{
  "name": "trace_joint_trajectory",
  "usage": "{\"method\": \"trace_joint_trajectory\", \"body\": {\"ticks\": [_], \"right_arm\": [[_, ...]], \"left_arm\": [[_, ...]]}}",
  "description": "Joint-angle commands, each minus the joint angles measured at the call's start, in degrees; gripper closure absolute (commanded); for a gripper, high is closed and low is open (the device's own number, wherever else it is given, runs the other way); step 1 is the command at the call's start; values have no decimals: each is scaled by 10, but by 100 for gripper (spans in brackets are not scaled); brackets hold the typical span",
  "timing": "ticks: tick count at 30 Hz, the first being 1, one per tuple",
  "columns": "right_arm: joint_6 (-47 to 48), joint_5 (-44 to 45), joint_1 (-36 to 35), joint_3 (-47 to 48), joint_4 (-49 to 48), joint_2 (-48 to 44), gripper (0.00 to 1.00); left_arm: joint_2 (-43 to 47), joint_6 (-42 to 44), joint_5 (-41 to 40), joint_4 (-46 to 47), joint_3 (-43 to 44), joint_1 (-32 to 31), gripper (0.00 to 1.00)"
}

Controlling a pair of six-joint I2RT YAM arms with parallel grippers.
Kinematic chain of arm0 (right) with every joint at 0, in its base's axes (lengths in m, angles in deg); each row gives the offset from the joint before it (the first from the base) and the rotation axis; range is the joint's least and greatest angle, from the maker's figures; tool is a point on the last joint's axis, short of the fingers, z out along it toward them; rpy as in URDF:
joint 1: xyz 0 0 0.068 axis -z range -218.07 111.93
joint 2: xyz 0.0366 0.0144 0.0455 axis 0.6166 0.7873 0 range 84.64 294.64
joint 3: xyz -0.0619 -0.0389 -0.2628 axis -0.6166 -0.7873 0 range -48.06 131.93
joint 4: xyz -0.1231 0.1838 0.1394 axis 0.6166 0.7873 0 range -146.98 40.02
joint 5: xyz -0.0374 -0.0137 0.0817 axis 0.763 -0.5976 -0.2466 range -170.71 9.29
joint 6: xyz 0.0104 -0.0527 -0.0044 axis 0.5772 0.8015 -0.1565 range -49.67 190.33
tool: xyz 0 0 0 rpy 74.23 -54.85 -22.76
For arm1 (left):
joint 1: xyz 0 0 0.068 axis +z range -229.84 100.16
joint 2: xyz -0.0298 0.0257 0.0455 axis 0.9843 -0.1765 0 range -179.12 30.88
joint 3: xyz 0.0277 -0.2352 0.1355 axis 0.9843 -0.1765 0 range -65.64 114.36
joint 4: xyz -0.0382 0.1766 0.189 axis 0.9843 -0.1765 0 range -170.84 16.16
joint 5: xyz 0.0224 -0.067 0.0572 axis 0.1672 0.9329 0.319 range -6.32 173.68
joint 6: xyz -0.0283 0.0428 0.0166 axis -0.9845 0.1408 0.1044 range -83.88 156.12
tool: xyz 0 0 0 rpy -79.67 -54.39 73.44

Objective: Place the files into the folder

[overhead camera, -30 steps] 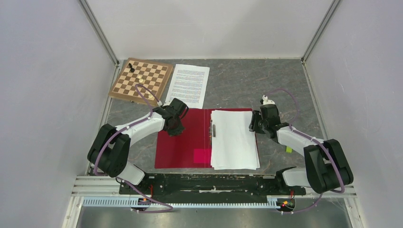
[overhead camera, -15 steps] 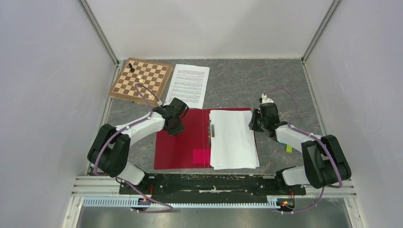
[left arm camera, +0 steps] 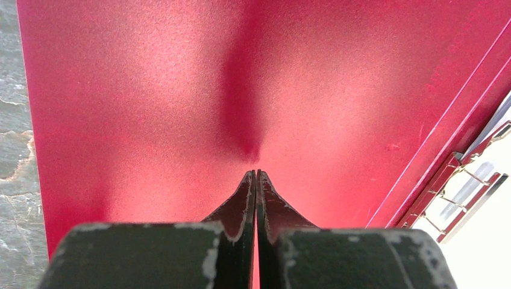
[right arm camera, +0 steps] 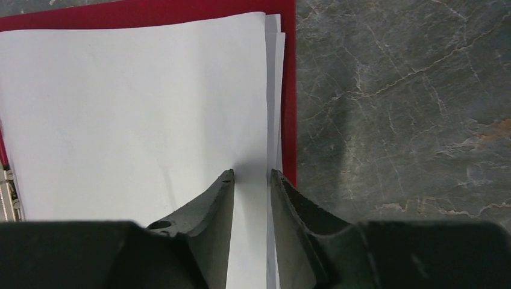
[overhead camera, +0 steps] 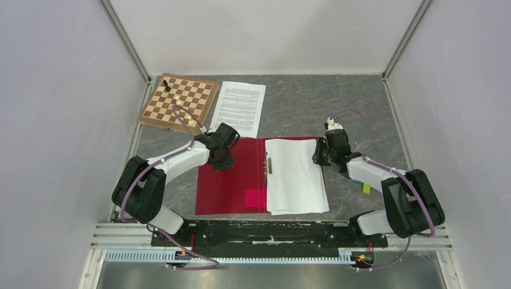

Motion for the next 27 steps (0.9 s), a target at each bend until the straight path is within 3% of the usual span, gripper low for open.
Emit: {"method": "trace_joint_trajectory", "body": {"ticks": [1, 5, 10, 15, 23, 27], "right_arm": [[5, 35, -2, 25, 12, -4, 66], [16, 53, -2, 40, 47, -14, 56], [20, 60, -2, 64, 76, -34, 36], [17, 1, -3, 116, 59, -14, 19], [10, -68, -19, 220, 19, 71, 12], [-2, -89, -20, 235, -25, 100, 10]], "left_arm": [[-3, 27, 3, 3, 35, -2, 94], [-7, 39, 6, 2, 70, 1, 87], [-37, 58, 27, 14, 156, 31, 75], [-120, 92, 15, 45, 259, 87, 61], [-306, 309, 48, 57, 462, 170, 41], [-358, 372, 55, 43, 515, 182, 37]]}}
